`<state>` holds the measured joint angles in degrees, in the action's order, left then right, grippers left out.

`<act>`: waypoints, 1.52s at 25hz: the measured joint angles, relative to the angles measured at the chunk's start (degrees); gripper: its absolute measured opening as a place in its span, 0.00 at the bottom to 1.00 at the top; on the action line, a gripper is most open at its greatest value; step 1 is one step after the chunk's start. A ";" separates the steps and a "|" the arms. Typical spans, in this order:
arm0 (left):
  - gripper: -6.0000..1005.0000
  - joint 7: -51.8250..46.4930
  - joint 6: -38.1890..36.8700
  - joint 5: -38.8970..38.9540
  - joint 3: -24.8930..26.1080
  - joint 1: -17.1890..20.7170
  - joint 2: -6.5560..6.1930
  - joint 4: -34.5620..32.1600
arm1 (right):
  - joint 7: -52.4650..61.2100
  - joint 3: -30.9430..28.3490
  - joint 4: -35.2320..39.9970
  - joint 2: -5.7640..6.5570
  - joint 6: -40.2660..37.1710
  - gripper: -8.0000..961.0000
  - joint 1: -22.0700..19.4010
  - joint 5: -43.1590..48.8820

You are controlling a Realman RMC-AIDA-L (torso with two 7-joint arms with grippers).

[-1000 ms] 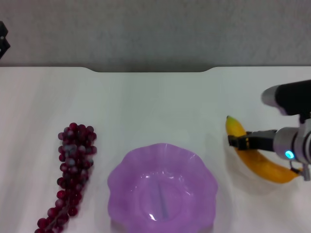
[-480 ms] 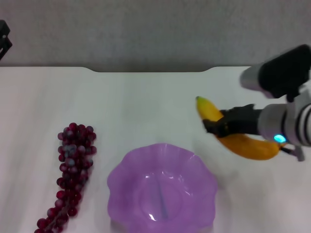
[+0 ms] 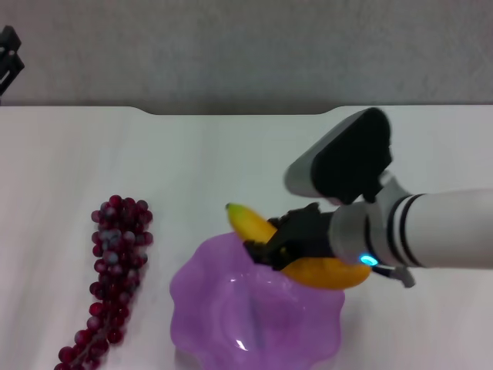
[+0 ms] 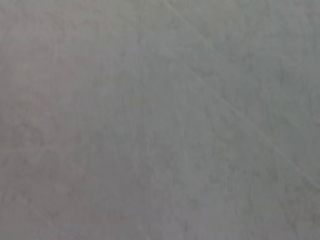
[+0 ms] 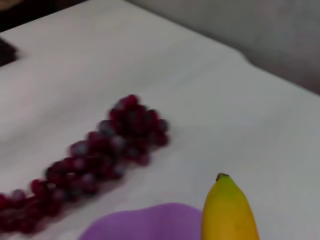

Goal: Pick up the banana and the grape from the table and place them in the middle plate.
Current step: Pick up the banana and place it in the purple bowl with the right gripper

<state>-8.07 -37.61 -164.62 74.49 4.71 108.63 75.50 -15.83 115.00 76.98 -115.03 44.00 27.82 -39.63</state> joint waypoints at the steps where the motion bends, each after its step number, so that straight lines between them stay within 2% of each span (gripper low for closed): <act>1: 0.87 0.00 0.00 0.00 -0.02 -0.01 -0.01 0.00 | -0.03 0.95 -0.70 0.00 -0.28 0.58 0.62 -0.53; 10: 0.87 -0.01 -0.20 0.00 -0.06 -0.17 0.10 0.02 | -0.04 7.91 -12.06 -0.06 -5.42 0.59 7.14 -6.64; 16: 0.87 -0.01 0.01 0.00 -0.27 -0.51 0.16 0.40 | -0.10 10.26 -18.03 -0.11 -9.16 0.60 9.90 -9.22; 32: 0.87 -0.02 0.00 0.00 -0.68 -0.67 -0.01 0.42 | -0.43 11.20 -17.03 -0.09 -10.34 0.62 10.26 -9.24; 38: 0.87 -0.02 -0.01 0.00 -1.22 -0.50 -0.14 0.47 | -0.57 10.58 -14.25 0.14 -10.91 0.63 9.52 -8.95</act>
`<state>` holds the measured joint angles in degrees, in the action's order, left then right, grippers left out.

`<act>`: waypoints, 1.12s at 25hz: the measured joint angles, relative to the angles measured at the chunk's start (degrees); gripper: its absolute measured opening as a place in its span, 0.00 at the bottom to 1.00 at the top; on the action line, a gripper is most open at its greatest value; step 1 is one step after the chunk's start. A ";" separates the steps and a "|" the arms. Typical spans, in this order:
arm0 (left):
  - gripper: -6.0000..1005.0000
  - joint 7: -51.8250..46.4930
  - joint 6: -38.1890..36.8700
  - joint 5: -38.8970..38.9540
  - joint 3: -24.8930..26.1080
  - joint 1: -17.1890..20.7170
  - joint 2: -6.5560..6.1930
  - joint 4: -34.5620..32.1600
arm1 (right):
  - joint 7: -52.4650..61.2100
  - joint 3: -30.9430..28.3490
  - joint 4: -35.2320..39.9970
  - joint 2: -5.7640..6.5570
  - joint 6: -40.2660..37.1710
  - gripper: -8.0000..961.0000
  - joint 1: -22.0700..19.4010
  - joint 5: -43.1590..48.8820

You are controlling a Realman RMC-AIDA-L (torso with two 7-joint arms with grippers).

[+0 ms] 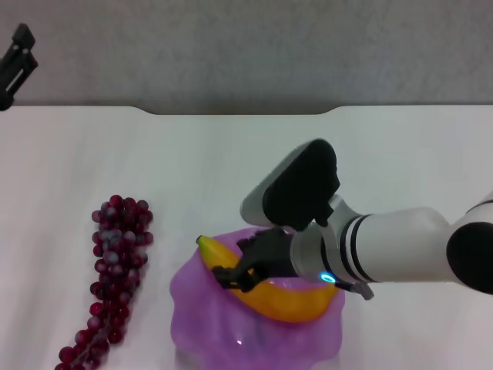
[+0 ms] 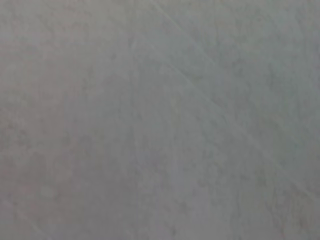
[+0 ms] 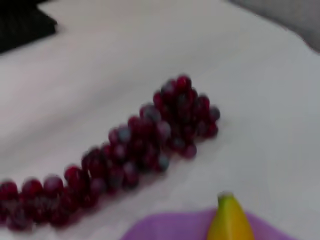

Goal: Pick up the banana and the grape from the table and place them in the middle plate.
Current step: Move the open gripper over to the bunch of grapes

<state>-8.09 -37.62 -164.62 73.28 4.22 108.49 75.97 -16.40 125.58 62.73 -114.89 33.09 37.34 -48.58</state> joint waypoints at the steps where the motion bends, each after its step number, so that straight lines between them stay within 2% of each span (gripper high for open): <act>1: 0.87 0.00 0.09 0.00 -0.35 0.00 -0.14 0.02 | -0.40 -0.28 1.01 0.08 -0.40 0.63 -0.49 0.17; 5: 0.87 -0.17 1.82 0.00 -1.79 -0.94 -0.93 0.16 | -6.31 -4.75 8.15 0.24 -2.63 0.63 -6.40 0.42; 9: 0.87 -0.49 2.34 0.00 -3.55 -2.25 -1.49 0.21 | -13.53 -10.37 17.74 0.08 -9.13 0.63 -16.55 0.43; 13: 0.87 -0.55 2.36 0.00 -4.99 -3.21 -1.81 0.23 | -16.70 -14.06 22.99 0.12 -17.07 0.63 -24.53 0.42; 17: 0.87 -1.57 2.25 0.00 -6.11 -3.77 -2.46 0.41 | -16.95 -18.04 24.79 -0.01 -20.13 0.63 -29.52 0.13; 22: 0.87 -4.15 4.53 -0.07 -7.19 -4.50 -4.41 1.18 | -16.70 -22.26 27.25 -0.07 -21.86 0.63 -34.34 -0.18; 25: 0.87 -3.84 12.54 -0.10 -7.21 -4.84 -5.31 3.94 | -16.68 -24.50 28.82 -0.07 -22.45 0.63 -37.29 -0.20; 28: 0.87 -1.96 20.53 -0.09 -6.48 -4.86 -5.40 6.93 | -16.55 -26.60 29.45 -0.11 -22.54 0.63 -39.18 -0.20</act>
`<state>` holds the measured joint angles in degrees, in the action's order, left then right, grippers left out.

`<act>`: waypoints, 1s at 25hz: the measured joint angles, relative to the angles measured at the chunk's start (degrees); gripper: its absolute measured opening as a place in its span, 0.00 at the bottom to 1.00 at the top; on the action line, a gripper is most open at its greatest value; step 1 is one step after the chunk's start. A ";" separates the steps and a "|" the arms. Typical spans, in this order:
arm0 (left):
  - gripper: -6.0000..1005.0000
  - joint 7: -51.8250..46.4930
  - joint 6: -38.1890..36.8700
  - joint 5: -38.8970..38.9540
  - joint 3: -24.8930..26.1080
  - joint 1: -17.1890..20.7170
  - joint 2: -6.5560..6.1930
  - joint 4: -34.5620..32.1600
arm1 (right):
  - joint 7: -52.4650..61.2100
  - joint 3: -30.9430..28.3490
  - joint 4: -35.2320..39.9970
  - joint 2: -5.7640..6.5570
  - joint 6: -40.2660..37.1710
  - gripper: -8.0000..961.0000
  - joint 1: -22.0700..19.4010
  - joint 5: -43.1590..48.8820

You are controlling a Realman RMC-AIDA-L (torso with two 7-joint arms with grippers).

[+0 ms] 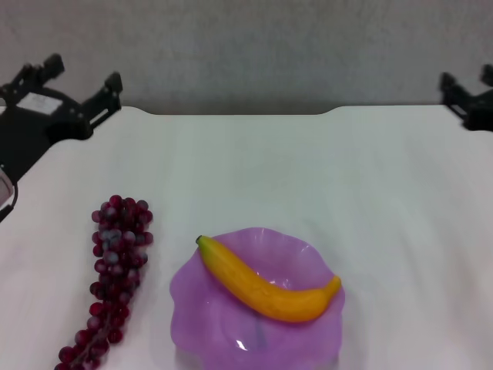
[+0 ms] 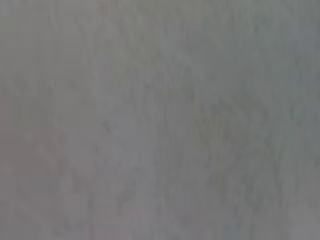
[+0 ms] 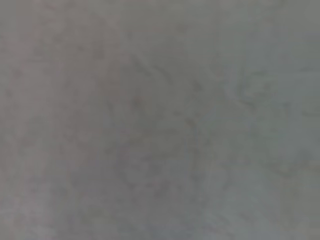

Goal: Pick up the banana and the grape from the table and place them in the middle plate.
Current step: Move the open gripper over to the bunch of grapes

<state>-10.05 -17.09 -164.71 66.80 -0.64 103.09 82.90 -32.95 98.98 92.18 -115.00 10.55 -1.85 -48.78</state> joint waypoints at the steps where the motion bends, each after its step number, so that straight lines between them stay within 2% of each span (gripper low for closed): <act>1: 0.87 0.61 1.99 0.00 0.19 -0.02 0.06 0.66 | 0.10 -0.61 0.03 -0.03 0.00 0.63 -0.47 -0.02; 5: 0.87 2.62 13.21 0.08 0.86 -1.00 0.40 2.93 | 0.63 -1.68 0.09 -0.05 -0.02 0.63 -1.44 -0.07; 6: 0.87 2.62 13.21 0.08 0.86 -1.00 0.40 2.93 | 0.68 -1.84 0.10 -0.05 -0.02 0.63 -1.53 -0.08; 7: 0.87 3.01 18.93 0.63 1.33 -2.34 0.55 3.38 | 0.83 -2.01 0.10 -0.05 -0.02 0.63 -1.61 -0.08; 10: 0.86 4.24 23.69 2.69 1.99 -3.90 0.64 3.49 | 1.38 -2.25 -0.09 -0.05 -0.05 0.63 -1.56 -0.09; 12: 0.86 6.48 28.65 5.13 2.68 -5.42 0.98 3.65 | 1.53 -2.25 -0.27 -0.05 -0.07 0.63 -1.37 -0.09; 14: 0.86 8.90 33.37 6.94 3.98 -6.90 1.84 3.65 | 1.54 -2.15 -0.37 -0.05 -0.08 0.63 -1.26 -0.09; 16: 0.86 11.67 38.01 8.16 6.44 -7.93 3.45 3.46 | 1.56 -1.98 -0.38 -0.05 -0.09 0.63 -1.03 -0.09; 22: 0.86 25.26 50.74 9.05 17.11 -9.30 12.06 3.09 | 1.72 -1.80 -0.45 -0.05 -0.10 0.63 -0.64 -0.08; 23: 0.86 26.90 52.24 9.36 18.62 -9.55 12.97 2.92 | 1.72 -1.79 -0.46 -0.05 -0.10 0.63 -0.52 -0.08; 25: 0.86 28.50 54.67 12.45 20.14 -10.67 12.90 1.87 | 1.85 -1.77 -0.46 -0.05 -0.02 0.63 -0.28 -0.08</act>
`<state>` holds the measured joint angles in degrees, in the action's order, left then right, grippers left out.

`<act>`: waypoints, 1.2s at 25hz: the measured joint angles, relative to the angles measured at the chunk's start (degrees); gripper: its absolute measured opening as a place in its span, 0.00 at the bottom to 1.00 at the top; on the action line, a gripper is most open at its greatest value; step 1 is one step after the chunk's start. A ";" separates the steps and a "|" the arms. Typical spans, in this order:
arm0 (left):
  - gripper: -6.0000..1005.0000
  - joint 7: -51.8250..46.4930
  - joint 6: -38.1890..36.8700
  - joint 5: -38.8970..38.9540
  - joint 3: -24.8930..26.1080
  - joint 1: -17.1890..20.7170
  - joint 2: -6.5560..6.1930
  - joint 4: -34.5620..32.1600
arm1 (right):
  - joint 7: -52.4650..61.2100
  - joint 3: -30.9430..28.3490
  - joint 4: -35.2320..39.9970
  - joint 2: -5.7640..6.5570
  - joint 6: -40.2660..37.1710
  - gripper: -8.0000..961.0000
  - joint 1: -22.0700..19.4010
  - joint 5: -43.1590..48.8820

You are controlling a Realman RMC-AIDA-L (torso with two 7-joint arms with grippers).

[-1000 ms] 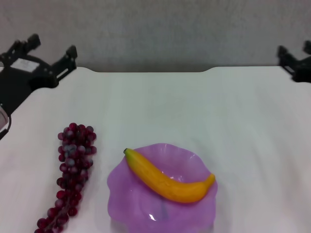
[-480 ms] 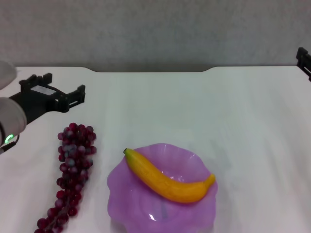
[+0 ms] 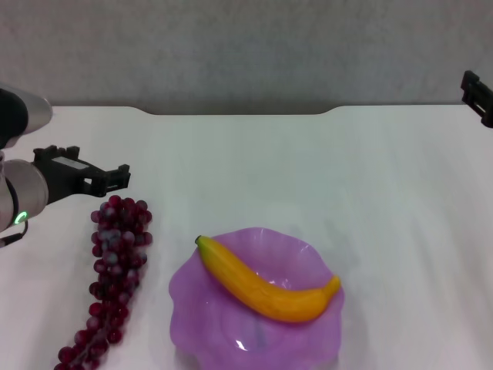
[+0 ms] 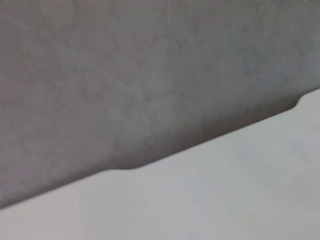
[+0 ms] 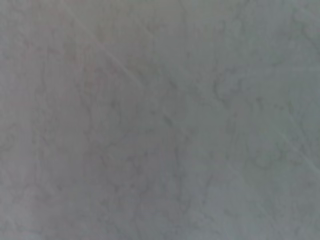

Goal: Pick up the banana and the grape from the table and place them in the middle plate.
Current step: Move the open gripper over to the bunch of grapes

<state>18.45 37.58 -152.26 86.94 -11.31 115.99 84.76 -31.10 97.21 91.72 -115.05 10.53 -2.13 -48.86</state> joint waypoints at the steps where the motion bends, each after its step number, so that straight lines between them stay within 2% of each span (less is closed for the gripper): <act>1: 0.86 0.18 0.49 1.01 0.21 -0.32 -0.17 -0.33 | 0.07 0.00 0.00 0.01 0.08 0.63 0.07 0.00; 6: 0.86 1.65 5.08 1.65 2.41 -3.20 0.07 -3.82 | 0.25 0.14 -0.31 0.06 0.18 0.63 0.26 0.00; 14: 0.85 1.71 9.89 1.69 5.80 -10.27 0.12 -14.55 | 0.34 0.23 -0.42 0.09 0.30 0.63 0.74 0.00; 21: 0.79 2.30 8.59 1.97 5.94 -13.30 0.11 -19.85 | 0.35 0.82 -0.53 0.09 0.44 0.63 1.18 0.00; 30: 0.78 2.52 3.37 2.44 5.67 -15.43 0.25 -25.31 | 0.34 1.25 -1.24 0.09 0.46 0.63 1.89 -0.06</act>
<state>20.97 40.95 -149.81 92.61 -26.74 116.25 59.45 -30.76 98.46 90.49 -114.96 10.99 -0.24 -48.93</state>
